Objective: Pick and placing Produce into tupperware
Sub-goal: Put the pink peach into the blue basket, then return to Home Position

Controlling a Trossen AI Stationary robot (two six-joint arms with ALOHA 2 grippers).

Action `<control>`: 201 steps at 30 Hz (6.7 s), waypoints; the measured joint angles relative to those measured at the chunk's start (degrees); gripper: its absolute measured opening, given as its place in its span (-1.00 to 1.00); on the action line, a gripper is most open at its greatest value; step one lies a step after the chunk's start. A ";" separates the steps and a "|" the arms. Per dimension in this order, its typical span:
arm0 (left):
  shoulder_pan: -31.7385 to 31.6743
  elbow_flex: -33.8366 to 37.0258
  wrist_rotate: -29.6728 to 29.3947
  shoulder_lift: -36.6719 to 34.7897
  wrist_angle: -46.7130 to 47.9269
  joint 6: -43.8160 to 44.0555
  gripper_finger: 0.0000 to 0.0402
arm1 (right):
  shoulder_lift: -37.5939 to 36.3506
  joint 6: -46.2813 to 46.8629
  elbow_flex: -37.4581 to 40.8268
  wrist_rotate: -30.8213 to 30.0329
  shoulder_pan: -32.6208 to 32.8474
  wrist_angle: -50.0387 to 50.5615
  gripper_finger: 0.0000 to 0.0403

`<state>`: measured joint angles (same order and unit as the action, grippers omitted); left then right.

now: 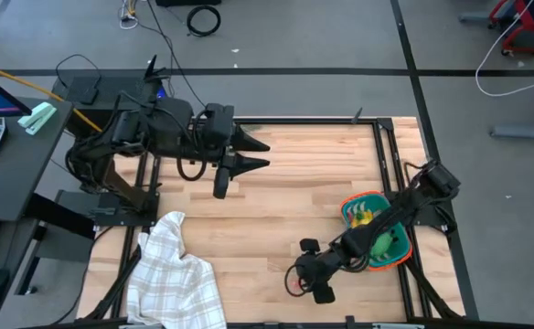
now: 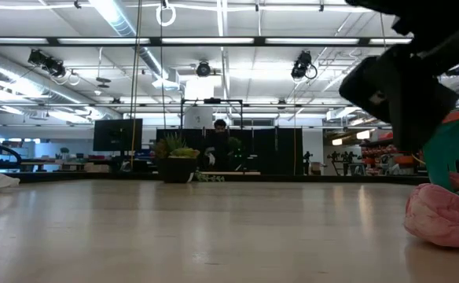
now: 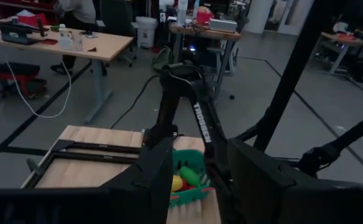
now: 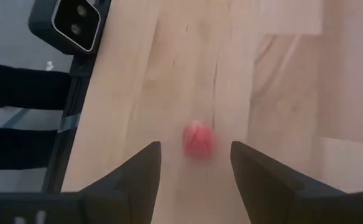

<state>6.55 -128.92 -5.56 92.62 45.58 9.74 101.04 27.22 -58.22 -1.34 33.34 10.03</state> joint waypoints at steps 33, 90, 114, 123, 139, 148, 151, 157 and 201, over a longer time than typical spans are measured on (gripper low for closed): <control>0.00 0.00 -1.34 0.00 0.23 -2.04 -0.31 | 8.17 -0.31 0.02 0.33 0.57 -7.66 -0.06; 0.07 0.00 -2.87 0.00 0.33 -1.45 -0.45 | -38.98 52.70 10.11 -3.16 2.13 62.97 -0.74; 0.06 -4.14 -2.97 -5.80 0.22 -1.42 -0.55 | -38.82 41.43 -12.74 1.46 0.21 72.26 -0.12; 0.04 -5.01 -2.98 -19.37 5.31 -1.39 -0.69 | -43.29 16.54 -46.05 -22.99 -0.32 78.62 -0.12; 0.04 -1.54 -4.09 -37.14 34.03 -1.60 -0.97 | -55.35 -2.97 -52.28 -37.48 -0.16 73.00 -0.14; 0.04 19.20 -5.38 -45.49 30.25 -3.69 -0.90 | -70.04 -15.12 -14.83 -35.01 1.01 36.99 -0.14; 0.04 29.40 -5.38 -52.80 21.26 -3.37 -0.92 | -76.56 -15.05 -1.66 -35.03 1.01 24.73 -0.14; 0.04 56.89 -5.42 -69.27 -4.29 -1.11 -0.97 | -84.13 -22.38 22.17 -34.68 0.79 -6.29 -0.14; 0.06 128.40 -19.77 -88.13 -74.51 7.76 -0.91 | -98.93 -13.30 57.36 -18.47 -10.98 -32.00 -0.14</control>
<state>6.61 -0.52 -25.33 4.49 -28.93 17.50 2.10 13.92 -0.85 -19.81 22.36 -21.97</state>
